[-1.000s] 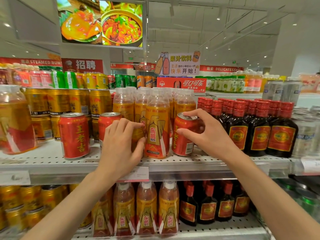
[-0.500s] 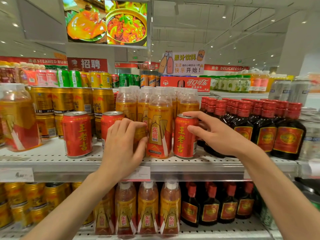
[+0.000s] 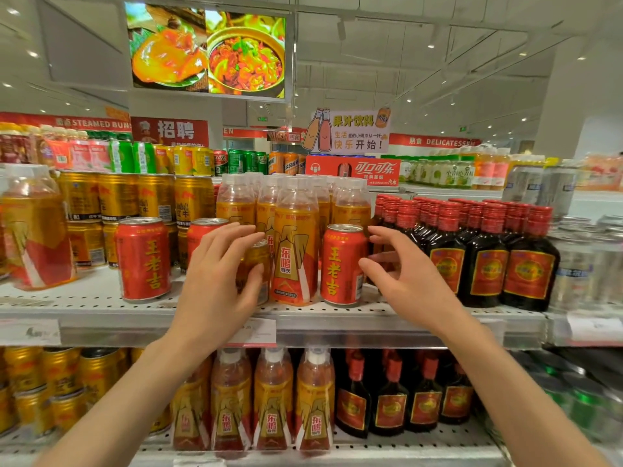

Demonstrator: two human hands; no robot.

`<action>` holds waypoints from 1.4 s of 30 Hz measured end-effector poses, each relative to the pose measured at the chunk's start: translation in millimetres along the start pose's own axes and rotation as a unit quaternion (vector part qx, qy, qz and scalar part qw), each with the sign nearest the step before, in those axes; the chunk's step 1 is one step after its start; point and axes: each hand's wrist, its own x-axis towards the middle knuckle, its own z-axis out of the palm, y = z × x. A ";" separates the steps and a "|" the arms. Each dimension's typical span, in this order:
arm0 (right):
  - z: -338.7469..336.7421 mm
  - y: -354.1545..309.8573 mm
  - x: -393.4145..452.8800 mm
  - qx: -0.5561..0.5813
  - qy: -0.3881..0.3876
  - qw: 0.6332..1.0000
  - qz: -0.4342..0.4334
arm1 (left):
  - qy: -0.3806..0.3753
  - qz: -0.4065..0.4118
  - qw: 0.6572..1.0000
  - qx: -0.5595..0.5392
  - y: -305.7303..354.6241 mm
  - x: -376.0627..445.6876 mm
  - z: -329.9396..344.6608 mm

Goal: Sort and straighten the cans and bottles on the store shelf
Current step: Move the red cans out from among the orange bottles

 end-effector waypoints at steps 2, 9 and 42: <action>-5.5 -1.6 1.5 -0.010 0.010 1.000 -0.012 | 0.030 0.017 0.999 -0.007 13.7 0.0 -4.9; -18.5 -23.9 36.4 -0.084 -0.055 0.994 -0.047 | -0.087 -0.066 0.983 -0.150 54.5 -7.7 14.0; 6.2 20.1 -102.0 0.324 -0.072 0.925 0.183 | -0.208 -0.237 0.894 -0.320 87.9 -85.1 1.8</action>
